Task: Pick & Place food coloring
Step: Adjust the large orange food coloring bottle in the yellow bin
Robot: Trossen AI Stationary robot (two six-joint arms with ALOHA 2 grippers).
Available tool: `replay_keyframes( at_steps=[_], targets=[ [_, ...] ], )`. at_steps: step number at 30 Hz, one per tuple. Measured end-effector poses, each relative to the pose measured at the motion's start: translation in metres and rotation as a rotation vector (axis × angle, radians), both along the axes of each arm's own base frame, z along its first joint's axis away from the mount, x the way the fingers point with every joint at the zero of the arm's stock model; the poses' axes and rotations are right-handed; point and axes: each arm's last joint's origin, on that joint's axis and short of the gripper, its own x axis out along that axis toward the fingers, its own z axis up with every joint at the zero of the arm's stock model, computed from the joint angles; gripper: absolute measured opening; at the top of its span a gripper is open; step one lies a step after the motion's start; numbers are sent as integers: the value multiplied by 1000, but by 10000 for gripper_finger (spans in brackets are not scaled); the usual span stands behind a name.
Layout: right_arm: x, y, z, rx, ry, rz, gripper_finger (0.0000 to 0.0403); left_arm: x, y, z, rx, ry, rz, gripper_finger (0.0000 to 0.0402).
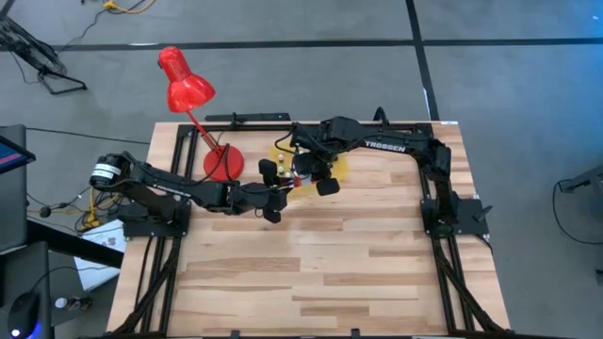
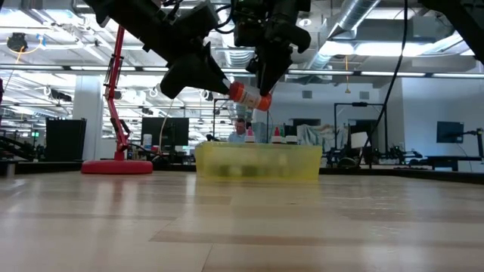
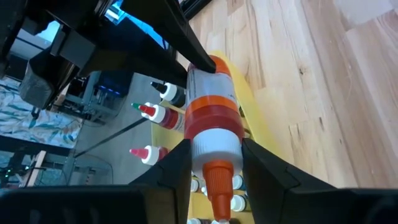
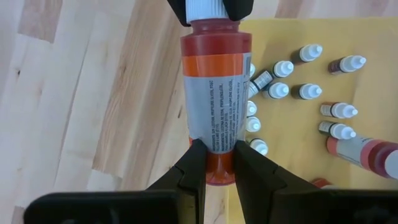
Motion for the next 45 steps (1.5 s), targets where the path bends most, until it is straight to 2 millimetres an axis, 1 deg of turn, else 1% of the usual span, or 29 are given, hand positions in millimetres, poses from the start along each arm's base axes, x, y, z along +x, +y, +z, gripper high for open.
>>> replay_keyframes(
  at_steps=[3, 5, 10, 14, 17, 21, 26, 29, 32, 35, 37, 39, 40, 43, 45],
  targets=[
    [0, 0, 0, 10, 4, -32, 63, 0, -1, 0, -1, -1, -2, 104],
    [-1, 0, 0, 15, 11, -47, 78, 0, -1, 0, -3, -1, -6, 104],
    [-4, 1, 1, -5, 46, -65, 139, 0, -1, 0, -17, -10, -6, 108],
    [-6, 2, 11, -145, 80, -96, 189, 0, -1, 0, -28, -18, 4, 105],
    [-9, 0, 23, -234, 91, -143, 213, 0, -1, 0, -33, -17, 7, 106],
    [-17, -1, 48, -282, 94, -207, 222, 0, 5, 0, -62, 4, 40, 106],
    [-30, 2, 78, -276, 67, -253, 214, 5, 27, 19, -216, -3, 154, 106],
    [-47, 3, 99, -281, 11, -255, 204, 7, 46, 36, -332, -27, 212, 106],
    [-72, 1, 123, -261, -56, -297, 194, 7, 64, 50, -439, -60, 248, 106],
    [-99, -2, 142, -144, -146, -305, 183, 8, 78, 59, -510, -86, 249, 106],
    [-116, -5, 150, -38, -223, -288, 176, 14, 86, 60, -539, -90, 242, 106],
    [-128, -7, 150, 49, -286, -264, 170, 24, 92, 56, -554, -49, 253, 107],
    [-134, -8, 146, 80, -291, -256, 168, 31, 95, 53, -561, -21, 261, 107],
    [-150, -9, 126, 115, -295, -223, 161, 52, 102, 45, -525, 116, 313, 107],
    [-163, -6, 113, 121, -293, -205, 158, 66, 106, 46, -488, 201, 361, 107]
  ],
)
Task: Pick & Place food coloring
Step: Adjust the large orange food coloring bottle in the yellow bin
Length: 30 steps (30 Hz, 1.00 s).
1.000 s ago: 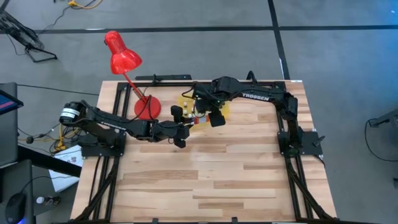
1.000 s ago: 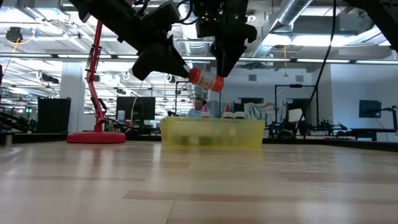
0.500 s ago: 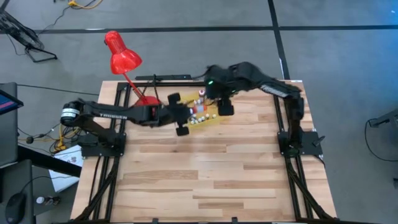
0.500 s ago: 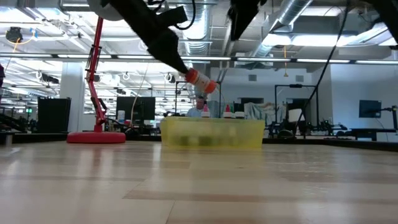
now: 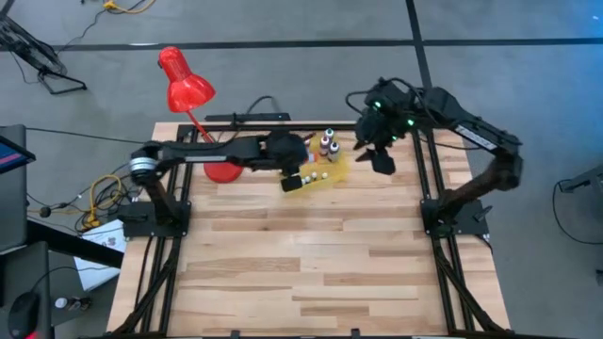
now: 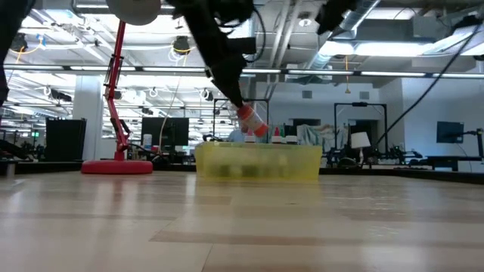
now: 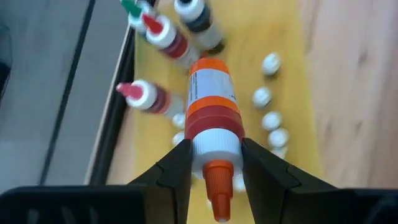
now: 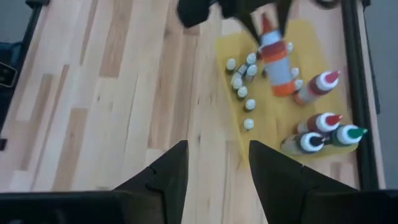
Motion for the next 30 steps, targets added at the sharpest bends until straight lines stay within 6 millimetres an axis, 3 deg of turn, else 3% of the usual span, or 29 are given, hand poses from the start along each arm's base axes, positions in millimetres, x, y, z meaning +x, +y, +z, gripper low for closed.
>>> replay_keyframes(
  at_steps=[5, 12, 21, 30],
  targets=[
    [-28, 5, -29, -35, -62, -3, 153, 28, 10, 7, 5, 161, 5, 107],
    [-63, 4, -55, -99, -356, -79, 152, 53, 22, 10, -37, 299, -28, 107],
    [-89, 2, -86, -151, -720, -273, 142, 63, 27, 4, -79, 414, -47, 107],
    [-103, 5, -124, -212, -863, -412, 131, 62, 34, 3, -109, 411, -65, 109]
  ],
)
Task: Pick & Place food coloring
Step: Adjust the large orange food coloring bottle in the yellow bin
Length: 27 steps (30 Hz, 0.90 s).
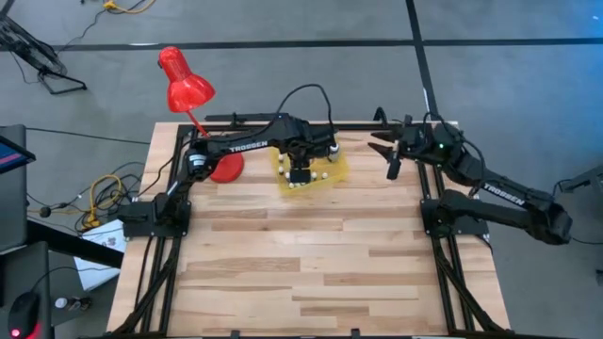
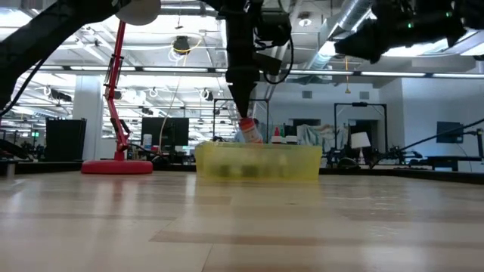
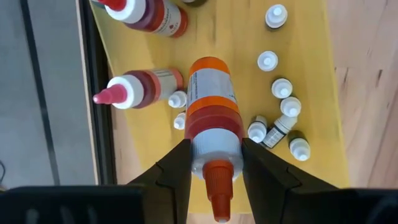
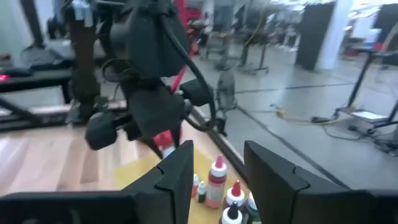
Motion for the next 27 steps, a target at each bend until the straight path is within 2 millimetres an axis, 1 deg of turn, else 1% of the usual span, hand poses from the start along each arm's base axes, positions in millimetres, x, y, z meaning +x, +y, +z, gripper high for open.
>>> replay_keyframes(
  at_steps=[2, 9, 12, 16, 19, 27],
  targets=[
    [-2, 1, -10, -6, -38, -29, 129, -1, 2, 0, 0, 0, 5, 111],
    [-15, 4, -34, -59, -179, -206, 127, -5, 10, 0, -6, 12, 35, 113],
    [-21, 7, -45, -81, -243, -252, 126, -6, 11, -1, -12, 15, 41, 113],
    [-29, 11, -49, -135, -345, -277, 124, -6, 13, -1, -14, 16, 43, 114],
    [-33, 13, -54, -129, -358, -294, 122, -6, 13, -1, -28, 12, 39, 114],
    [-42, 18, -82, -59, -401, -356, 121, -6, 12, -1, -54, 8, 13, 114]
  ],
)
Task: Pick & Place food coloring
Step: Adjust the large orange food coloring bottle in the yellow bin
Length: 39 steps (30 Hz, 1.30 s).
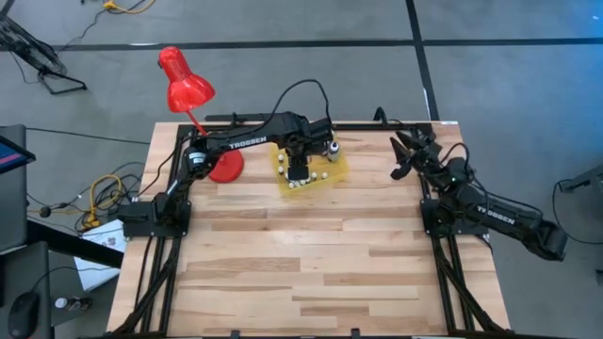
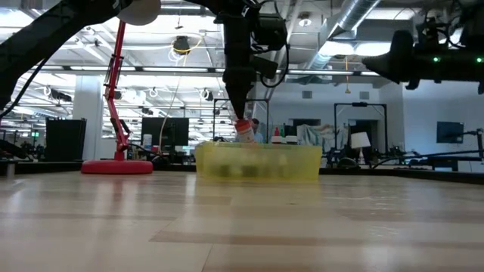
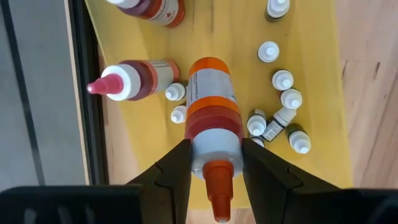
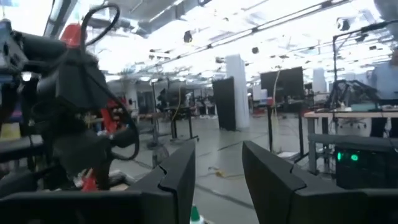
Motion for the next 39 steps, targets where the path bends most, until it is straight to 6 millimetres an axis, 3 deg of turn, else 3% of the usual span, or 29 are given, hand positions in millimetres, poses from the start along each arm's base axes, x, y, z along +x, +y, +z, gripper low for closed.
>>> replay_keyframes(
  at_steps=[26, 39],
  targets=[
    [2, -2, -22, 152, 163, -15, 123, 10, 6, -2, 20, -55, -248, 114],
    [2, -2, -23, 161, 176, -14, 123, 8, 18, -5, 22, -75, -227, 114]
  ],
)
